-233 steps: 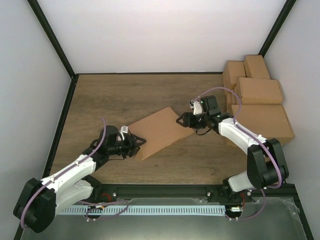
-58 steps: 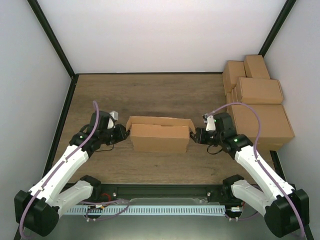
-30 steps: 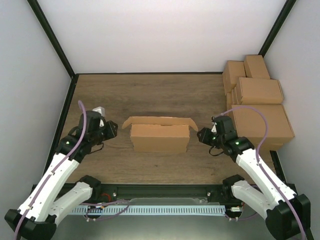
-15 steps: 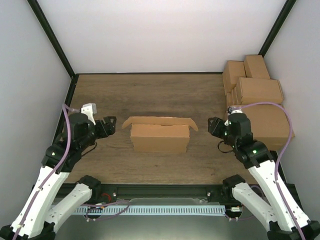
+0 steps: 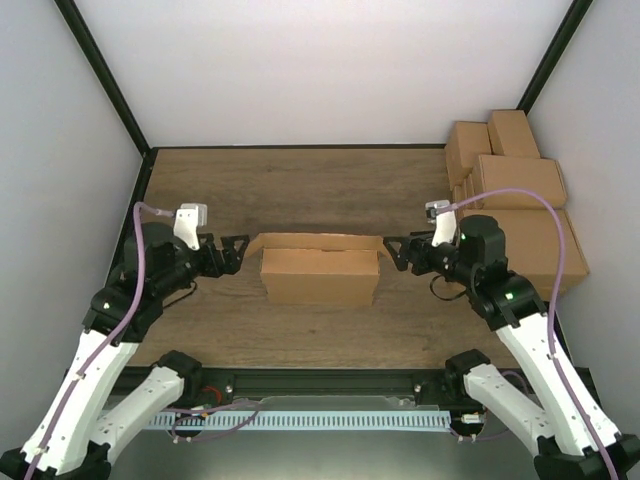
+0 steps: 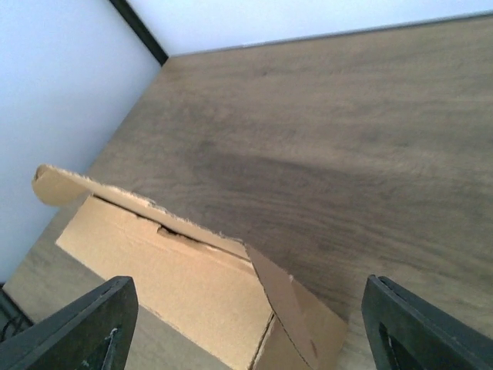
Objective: Fold the paper box
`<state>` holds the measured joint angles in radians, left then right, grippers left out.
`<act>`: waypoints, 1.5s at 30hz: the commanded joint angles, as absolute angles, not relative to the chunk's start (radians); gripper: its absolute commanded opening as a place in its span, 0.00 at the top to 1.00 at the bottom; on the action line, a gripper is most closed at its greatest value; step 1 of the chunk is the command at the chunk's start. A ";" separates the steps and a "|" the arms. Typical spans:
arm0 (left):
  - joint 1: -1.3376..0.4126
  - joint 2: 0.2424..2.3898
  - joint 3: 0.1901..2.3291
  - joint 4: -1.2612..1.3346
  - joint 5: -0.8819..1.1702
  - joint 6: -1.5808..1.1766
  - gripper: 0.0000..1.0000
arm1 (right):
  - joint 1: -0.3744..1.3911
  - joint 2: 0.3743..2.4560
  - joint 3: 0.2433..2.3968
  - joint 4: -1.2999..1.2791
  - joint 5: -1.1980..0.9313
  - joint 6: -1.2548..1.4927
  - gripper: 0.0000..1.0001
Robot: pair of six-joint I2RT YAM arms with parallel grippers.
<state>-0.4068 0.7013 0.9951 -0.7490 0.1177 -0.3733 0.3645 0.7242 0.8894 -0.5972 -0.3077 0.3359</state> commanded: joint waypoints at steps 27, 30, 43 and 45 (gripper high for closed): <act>-0.416 0.860 0.908 -0.722 0.243 -0.285 0.23 | 0.437 0.914 0.962 -0.693 -0.303 0.242 0.50; -0.419 0.871 0.913 -0.720 0.234 -0.287 0.28 | 0.450 0.924 0.967 -0.695 -0.289 0.252 0.57; -0.421 0.946 0.971 -0.749 0.179 -0.260 0.42 | 0.466 0.918 0.977 -0.743 -0.276 0.282 0.61; -0.421 0.956 0.971 -0.745 0.184 -0.255 0.45 | 0.466 0.912 0.974 -0.744 -0.280 0.285 0.61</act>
<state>-0.4152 0.9440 0.9421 -0.7460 0.1806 -0.2790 0.4572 0.9360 0.9360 -0.7254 -0.2840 0.2684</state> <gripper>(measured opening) 0.572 0.389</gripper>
